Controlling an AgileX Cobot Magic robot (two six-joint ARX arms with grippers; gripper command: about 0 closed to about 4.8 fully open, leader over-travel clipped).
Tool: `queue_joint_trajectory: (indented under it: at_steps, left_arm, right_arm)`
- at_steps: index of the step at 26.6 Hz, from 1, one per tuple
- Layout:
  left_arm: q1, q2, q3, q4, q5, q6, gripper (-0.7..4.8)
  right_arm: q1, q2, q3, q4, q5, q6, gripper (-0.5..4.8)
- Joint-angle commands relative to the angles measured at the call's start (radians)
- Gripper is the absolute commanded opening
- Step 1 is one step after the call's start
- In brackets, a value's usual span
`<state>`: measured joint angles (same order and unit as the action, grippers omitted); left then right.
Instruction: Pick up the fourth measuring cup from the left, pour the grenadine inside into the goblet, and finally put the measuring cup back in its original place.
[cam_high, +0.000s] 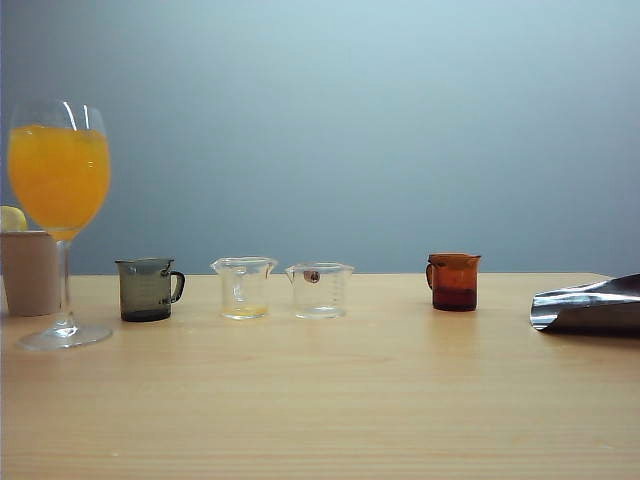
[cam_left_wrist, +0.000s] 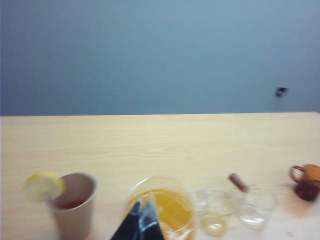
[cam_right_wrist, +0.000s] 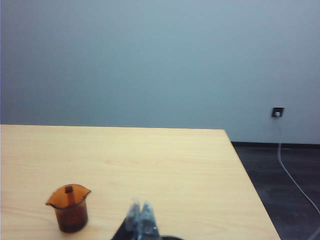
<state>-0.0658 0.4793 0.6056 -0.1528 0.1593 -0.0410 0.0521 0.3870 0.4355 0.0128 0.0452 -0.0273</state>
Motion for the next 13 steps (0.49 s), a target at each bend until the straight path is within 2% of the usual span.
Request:
queue_joint_trajectory:
  at_steps: [1, 2, 4, 6, 13]
  left_arm:
    - [-0.05, 0.053, 0.062, -0.012, 0.041, 0.007, -0.05]
    - [-0.069, 0.068, 0.078, -0.021, 0.041, 0.007, -0.05]
    - [-0.173, 0.122, 0.137, -0.056, 0.039, 0.007, -0.05]
    - [-0.223, 0.15, 0.164, -0.077, 0.036, 0.007, -0.05]
    - [-0.298, 0.218, 0.239, -0.201, 0.036, 0.008, -0.05]
  right_arm:
    - [0.001, 0.078, 0.04, 0.055, -0.053, -0.002, -0.05]
    - [0.002, 0.102, 0.05, 0.064, -0.067, -0.002, -0.05]
    - [0.002, 0.208, 0.095, 0.092, -0.117, -0.002, -0.05]
    - [0.002, 0.261, 0.113, 0.121, -0.149, -0.002, -0.05]
    - [0.005, 0.401, 0.151, 0.182, -0.198, -0.003, -0.05]
